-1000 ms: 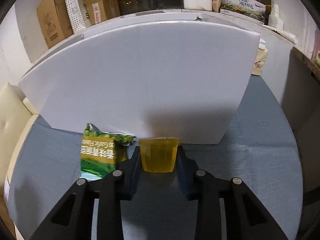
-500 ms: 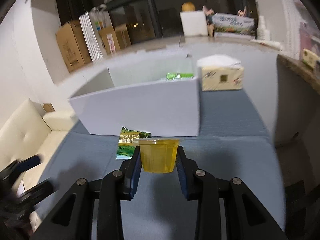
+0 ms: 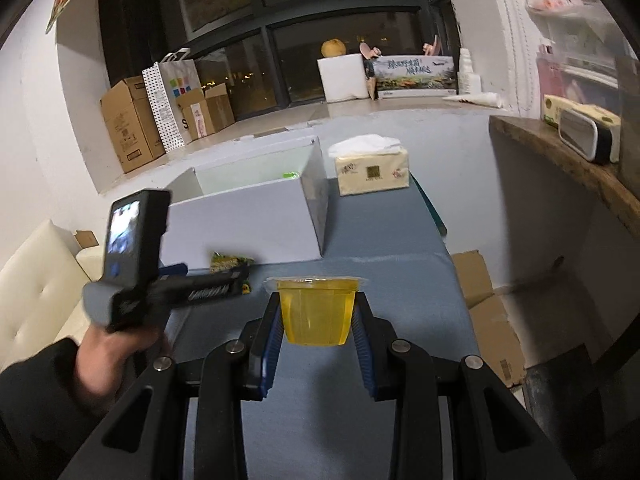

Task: Organize snacks
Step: 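Grasp the green garlic-flavor snack pack with the left gripper while the right holds its cup, then lower the snack pack and yellow cup into the white box, opening both grippers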

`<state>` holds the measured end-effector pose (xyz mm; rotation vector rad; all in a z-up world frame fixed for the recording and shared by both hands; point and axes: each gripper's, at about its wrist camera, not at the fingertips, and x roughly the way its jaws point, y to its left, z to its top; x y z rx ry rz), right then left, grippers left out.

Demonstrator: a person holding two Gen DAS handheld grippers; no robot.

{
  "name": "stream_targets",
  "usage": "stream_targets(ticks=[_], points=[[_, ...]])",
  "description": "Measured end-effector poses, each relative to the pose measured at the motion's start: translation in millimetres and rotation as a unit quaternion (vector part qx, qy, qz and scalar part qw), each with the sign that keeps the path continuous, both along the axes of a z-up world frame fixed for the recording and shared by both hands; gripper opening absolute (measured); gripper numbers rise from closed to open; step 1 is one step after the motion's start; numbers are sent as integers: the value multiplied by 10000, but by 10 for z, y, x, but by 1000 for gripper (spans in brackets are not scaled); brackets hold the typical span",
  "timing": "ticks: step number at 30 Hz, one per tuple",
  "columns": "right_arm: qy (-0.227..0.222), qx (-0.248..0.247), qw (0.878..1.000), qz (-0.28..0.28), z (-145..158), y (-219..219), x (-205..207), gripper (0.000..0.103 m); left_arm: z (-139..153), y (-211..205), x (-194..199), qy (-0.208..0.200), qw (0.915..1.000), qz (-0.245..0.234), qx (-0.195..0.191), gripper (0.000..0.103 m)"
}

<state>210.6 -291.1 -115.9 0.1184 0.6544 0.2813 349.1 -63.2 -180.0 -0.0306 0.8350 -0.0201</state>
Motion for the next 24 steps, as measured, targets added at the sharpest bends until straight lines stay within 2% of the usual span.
stream_targets(ticks=[1, 3, 4, 12, 18, 24], points=[[13, 14, 10000, -9, -12, -15, -7, 36, -35, -4, 55, 89, 9999, 40, 33, 102], [22, 74, 10000, -8, -23, -34, 4, 36, -99, -11, 125, 216, 9998, 10, 39, 73], [10, 70, 10000, -8, -24, -35, 1, 36, -136, -32, 149, 292, 9994, -4, 180, 52], [-22, 71, 10000, 51, -21, 59, -4, 36, -54, 66, -73, 47, 9999, -159, -26, 48], [-97, -10, 9997, 213, -14, 256, -18, 36, 320, 229, -767, -361, 9979, -394, -373, 48], [-142, -26, 9988, 459, 2, 526, 90, 36, 736, 500, -1446, -757, 9944, -559, -473, 48]])
